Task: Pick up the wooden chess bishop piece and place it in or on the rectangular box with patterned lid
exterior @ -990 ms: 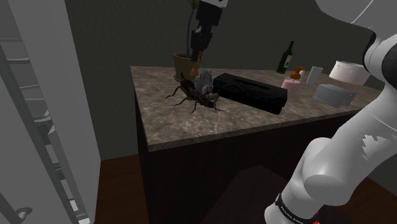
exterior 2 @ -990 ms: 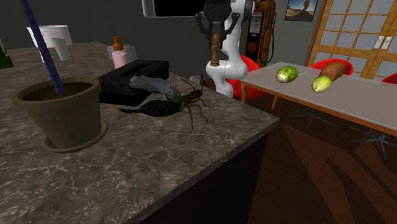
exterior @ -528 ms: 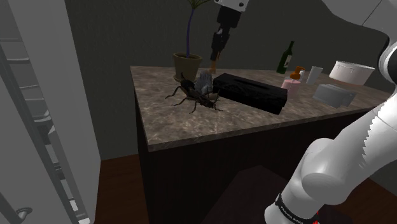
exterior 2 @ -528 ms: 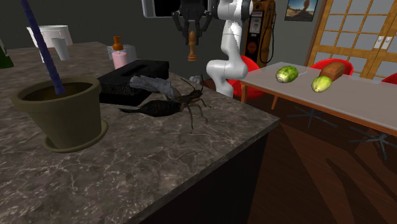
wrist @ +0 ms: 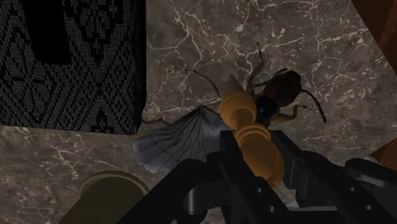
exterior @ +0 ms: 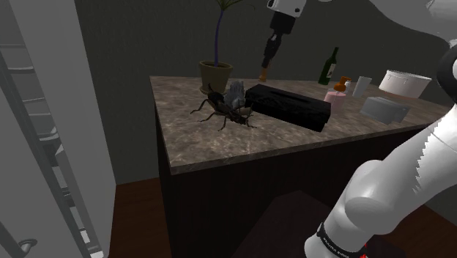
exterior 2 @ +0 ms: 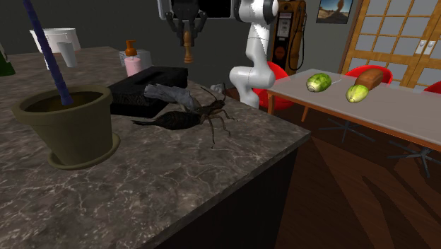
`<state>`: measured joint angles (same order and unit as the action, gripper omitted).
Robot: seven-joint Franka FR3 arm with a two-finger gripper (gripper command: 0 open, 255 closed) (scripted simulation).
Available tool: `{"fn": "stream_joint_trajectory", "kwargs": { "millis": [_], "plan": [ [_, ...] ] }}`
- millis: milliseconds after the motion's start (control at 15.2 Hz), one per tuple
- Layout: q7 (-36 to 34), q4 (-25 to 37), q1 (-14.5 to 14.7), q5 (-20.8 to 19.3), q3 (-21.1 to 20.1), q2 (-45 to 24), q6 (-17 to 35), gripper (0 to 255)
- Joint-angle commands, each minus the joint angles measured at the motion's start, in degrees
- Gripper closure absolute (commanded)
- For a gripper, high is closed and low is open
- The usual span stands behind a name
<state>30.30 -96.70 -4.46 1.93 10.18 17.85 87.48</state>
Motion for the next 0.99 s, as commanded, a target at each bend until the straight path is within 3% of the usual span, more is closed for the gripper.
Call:
{"fn": "stream_joint_trajectory", "kwargs": {
  "millis": [0, 528, 924],
  "plan": [
    [3.1, 0.3, -0.9, -0.2, 2.1, 0.0, -0.4, 255],
    [15.3, 6.9, -4.5, 0.6, 10.9, -5.2, -2.8, 255],
    [25.4, 15.6, -7.9, 3.9, 18.0, -12.7, -5.6, 255]
  ]
}}
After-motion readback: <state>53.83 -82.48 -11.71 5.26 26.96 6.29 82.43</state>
